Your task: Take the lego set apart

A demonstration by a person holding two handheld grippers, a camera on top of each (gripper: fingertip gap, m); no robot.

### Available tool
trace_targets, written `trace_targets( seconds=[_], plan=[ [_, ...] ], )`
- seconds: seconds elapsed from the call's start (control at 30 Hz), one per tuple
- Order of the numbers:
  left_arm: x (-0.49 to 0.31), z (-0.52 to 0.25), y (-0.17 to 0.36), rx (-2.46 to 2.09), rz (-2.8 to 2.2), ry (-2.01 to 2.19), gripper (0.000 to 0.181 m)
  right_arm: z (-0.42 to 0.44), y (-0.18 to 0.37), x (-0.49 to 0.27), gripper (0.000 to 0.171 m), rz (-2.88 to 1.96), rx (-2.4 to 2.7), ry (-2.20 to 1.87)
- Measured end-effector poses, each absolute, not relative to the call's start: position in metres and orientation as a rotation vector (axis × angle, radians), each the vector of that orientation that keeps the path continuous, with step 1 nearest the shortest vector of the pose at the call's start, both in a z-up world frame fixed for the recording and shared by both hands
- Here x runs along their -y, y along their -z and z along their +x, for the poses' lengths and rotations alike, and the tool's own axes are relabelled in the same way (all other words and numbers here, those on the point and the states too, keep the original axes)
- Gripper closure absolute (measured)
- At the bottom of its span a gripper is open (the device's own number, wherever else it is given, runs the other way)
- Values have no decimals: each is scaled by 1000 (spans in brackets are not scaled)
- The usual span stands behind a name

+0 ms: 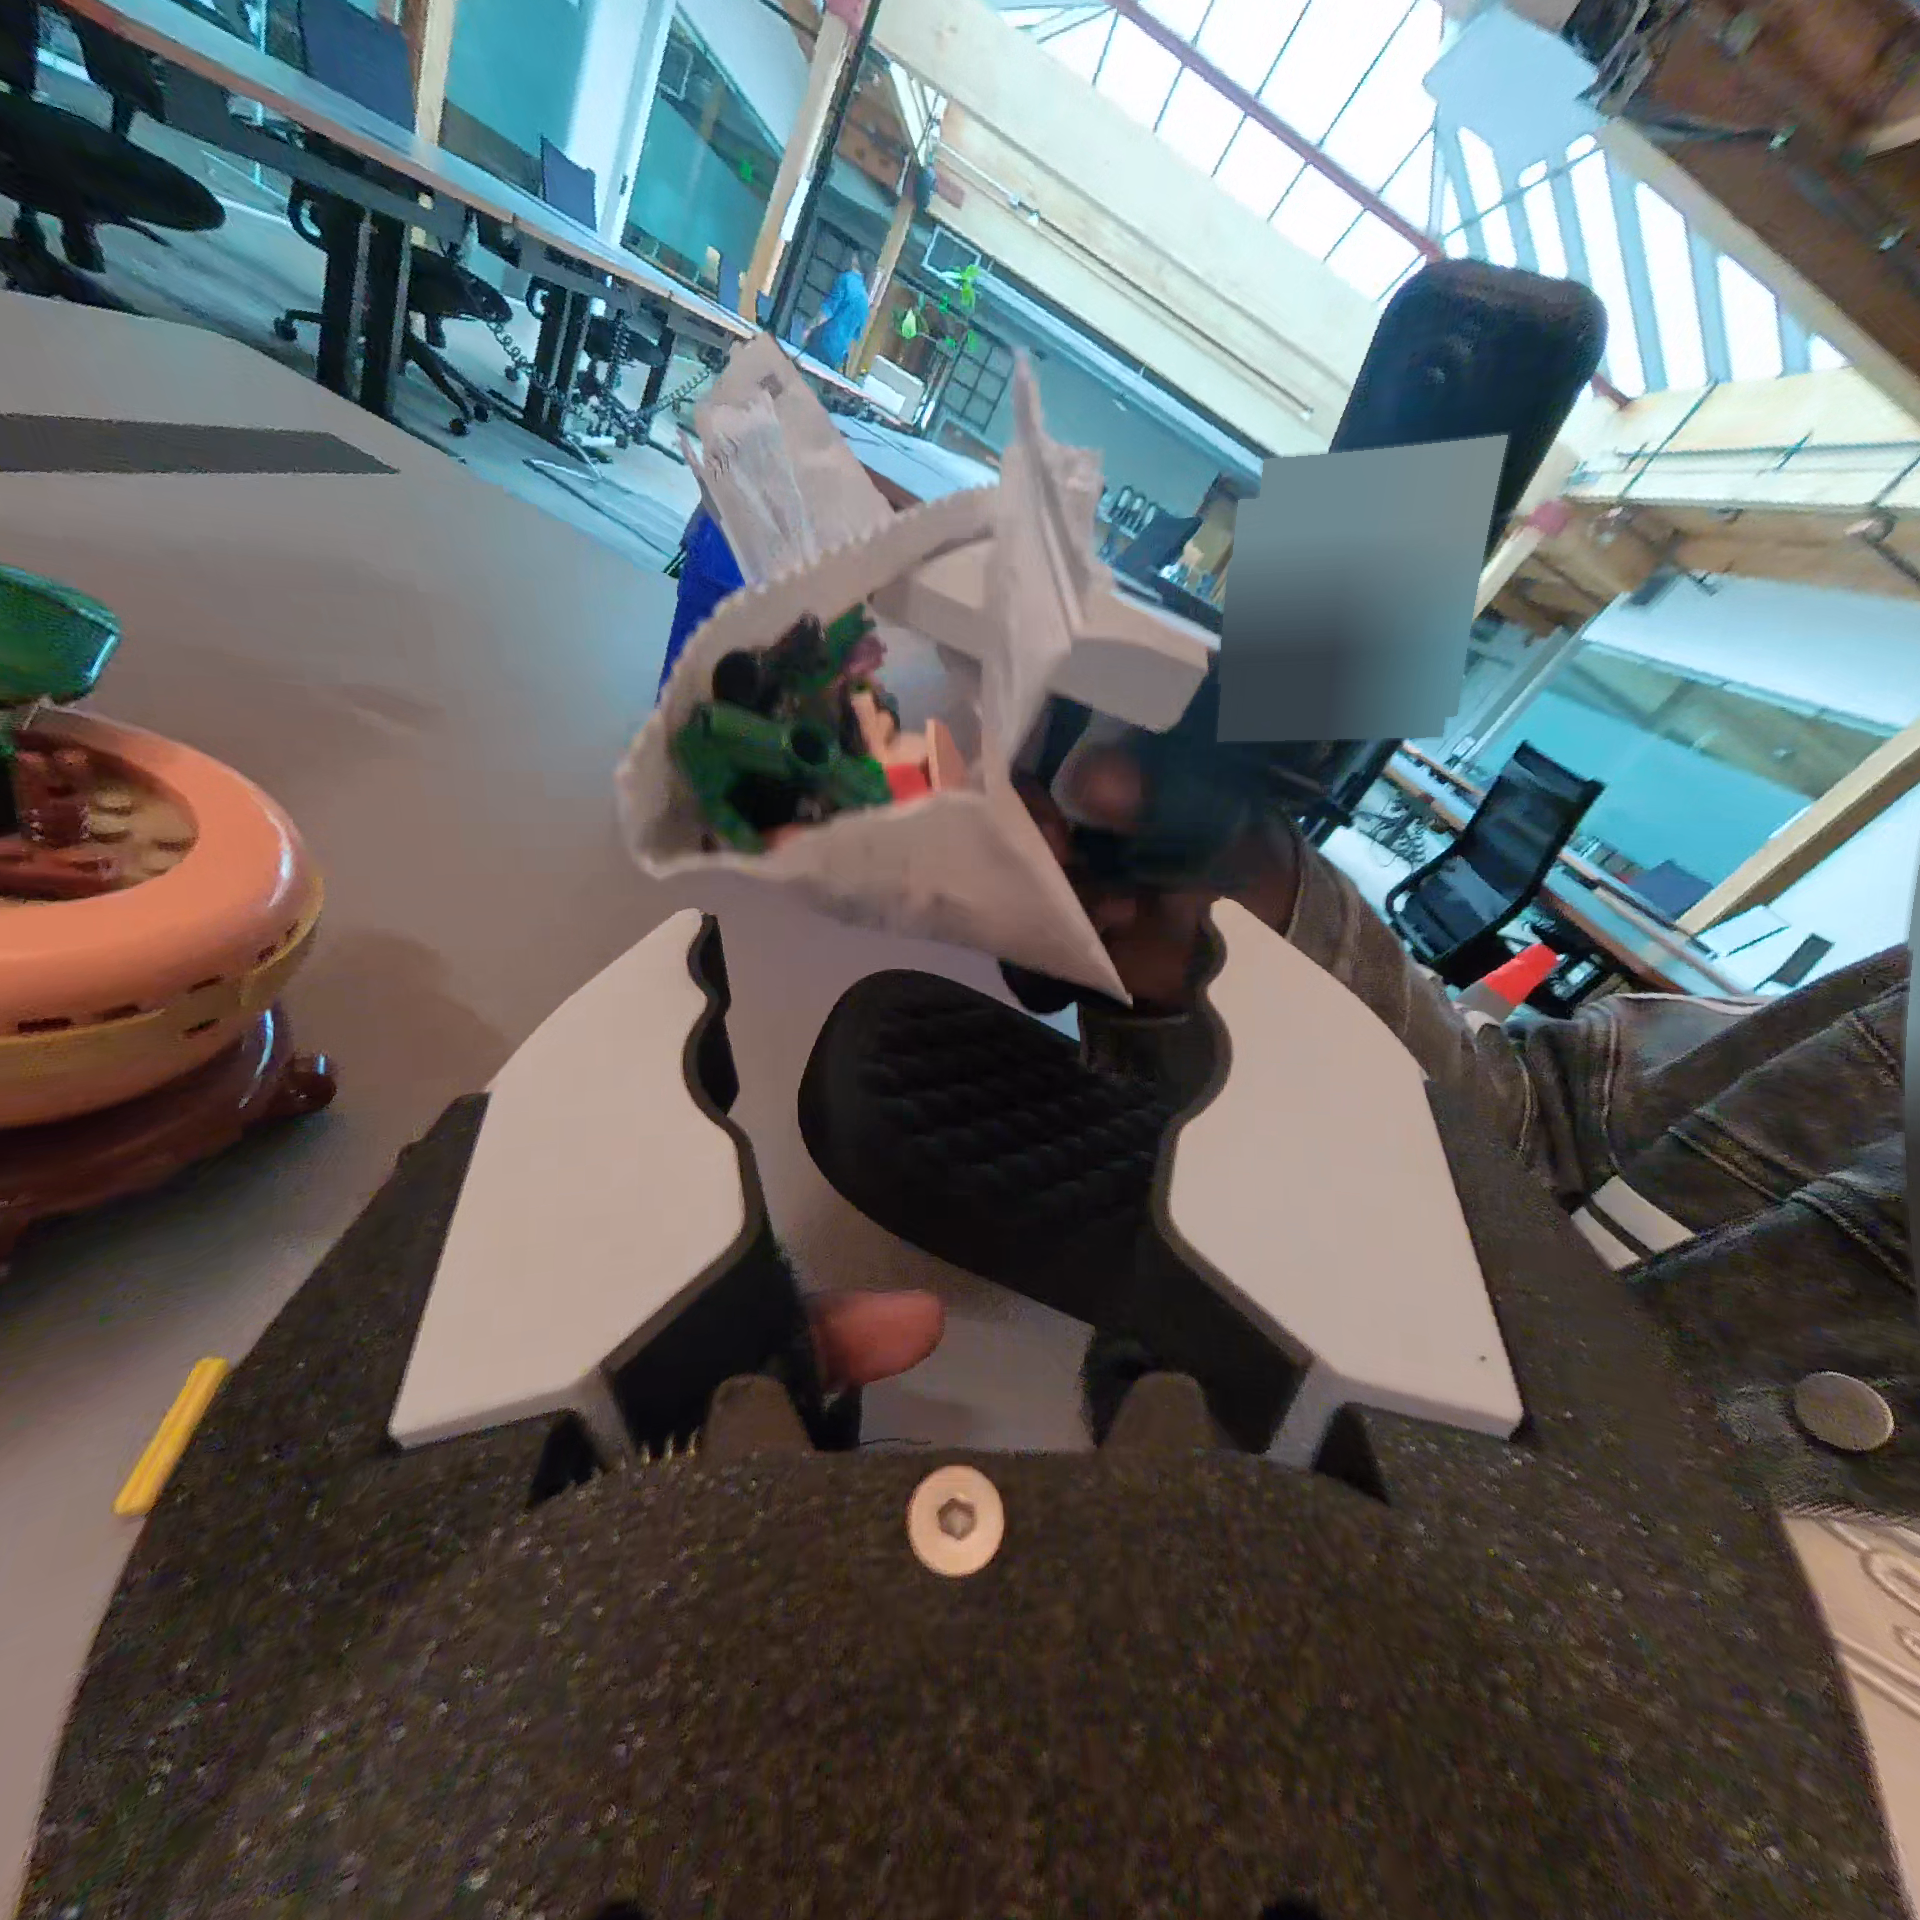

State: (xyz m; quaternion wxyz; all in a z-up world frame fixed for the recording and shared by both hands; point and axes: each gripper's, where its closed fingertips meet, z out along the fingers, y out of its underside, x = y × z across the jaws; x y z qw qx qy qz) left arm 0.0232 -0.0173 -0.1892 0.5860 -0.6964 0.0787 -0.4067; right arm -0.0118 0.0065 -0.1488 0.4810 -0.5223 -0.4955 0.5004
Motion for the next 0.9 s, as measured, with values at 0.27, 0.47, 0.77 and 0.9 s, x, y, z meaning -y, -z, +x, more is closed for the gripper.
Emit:
trace_targets(
  seconds=[0.27, 0.47, 0.77, 0.9],
  plan=[
    [23, 12, 204, -229, -1617, 902, 114, -27, 169, 17, 168, -1275, 1266, -1254],
    [26, 16, 215, -313, -1667, 821, 127, -21, 177, 20, 168, -1262, 1276, -1241],
    [24, 20, 213, -355, -1702, 743, 119, -14, 173, 16, 168, -1254, 1202, -1338],
    [24, 20, 208, -360, -1698, 730, 116, -11, 168, 15, 168, -1240, 1161, -1390]
  ],
)
